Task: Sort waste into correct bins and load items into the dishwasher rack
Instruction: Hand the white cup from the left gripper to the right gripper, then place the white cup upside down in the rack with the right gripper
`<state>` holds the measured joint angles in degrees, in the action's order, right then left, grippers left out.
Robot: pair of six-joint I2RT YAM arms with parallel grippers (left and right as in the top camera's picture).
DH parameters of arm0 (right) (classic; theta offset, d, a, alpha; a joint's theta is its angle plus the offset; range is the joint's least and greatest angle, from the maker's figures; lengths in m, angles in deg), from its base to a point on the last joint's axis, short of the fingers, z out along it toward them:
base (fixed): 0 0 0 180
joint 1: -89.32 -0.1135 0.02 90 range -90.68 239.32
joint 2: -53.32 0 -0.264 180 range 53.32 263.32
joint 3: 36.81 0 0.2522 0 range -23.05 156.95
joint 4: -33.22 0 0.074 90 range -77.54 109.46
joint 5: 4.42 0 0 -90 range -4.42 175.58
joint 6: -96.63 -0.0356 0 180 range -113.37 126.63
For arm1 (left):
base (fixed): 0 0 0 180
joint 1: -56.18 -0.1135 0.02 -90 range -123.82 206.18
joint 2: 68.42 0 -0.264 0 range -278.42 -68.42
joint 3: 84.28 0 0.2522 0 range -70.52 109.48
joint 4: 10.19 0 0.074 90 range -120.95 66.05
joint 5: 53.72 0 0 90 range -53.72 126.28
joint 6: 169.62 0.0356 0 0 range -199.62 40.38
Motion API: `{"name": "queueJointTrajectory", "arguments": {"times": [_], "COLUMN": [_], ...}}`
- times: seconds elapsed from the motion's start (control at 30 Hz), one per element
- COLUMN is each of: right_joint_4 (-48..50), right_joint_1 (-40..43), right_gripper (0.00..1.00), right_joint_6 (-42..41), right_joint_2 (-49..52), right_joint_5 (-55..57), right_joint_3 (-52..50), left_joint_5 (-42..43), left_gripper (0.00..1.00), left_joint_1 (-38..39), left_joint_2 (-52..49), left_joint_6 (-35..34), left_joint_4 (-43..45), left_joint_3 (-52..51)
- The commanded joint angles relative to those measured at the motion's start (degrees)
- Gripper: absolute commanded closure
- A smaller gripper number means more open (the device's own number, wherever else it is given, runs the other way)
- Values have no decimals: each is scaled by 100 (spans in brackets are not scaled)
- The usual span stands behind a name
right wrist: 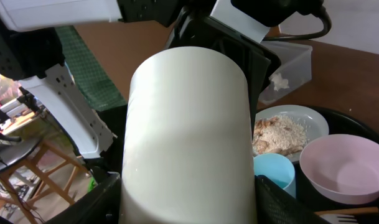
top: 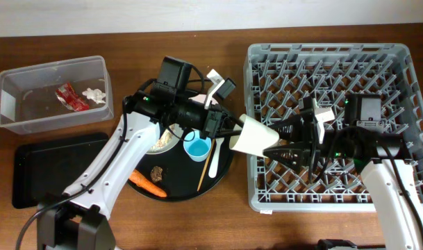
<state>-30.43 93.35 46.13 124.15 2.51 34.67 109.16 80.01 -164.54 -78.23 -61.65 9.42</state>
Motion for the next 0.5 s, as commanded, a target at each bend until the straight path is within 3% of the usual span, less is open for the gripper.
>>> {"name": "queueJointTrajectory", "arguments": {"times": [0.0,0.1,0.17,0.2,0.3,0.43,0.47], "right_joint_4": [-44,-44,-42,-37,-35,-227,-962], "right_joint_1": [-76,-74,-74,-74,-57,-52,-50], "right_gripper": [39,39,39,39,39,40,40], "right_joint_6": [52,50,50,-103,-1095,-3053,-3689], "right_joint_2": [-4,-4,-4,-4,-7,-7,-7], "right_joint_5": [-334,-332,-282,42,1681,4385,5993], "right_joint_3": [85,85,85,85,85,481,1180], "left_joint_5": [-109,-114,-269,-664,-2732,-5530,-6227], "left_gripper": [100,98,72,64,58,56,55], "left_joint_1": [9,9,7,7,-59,-555,-872], "left_joint_2": [-70,-70,-70,-68,-63,-50,-24], "left_joint_6": [76,81,83,76,-203,-1292,-1360], "left_joint_4": [125,133,166,101,-551,-1578,-2050], "left_joint_3": [39,39,39,39,39,42,42]}}
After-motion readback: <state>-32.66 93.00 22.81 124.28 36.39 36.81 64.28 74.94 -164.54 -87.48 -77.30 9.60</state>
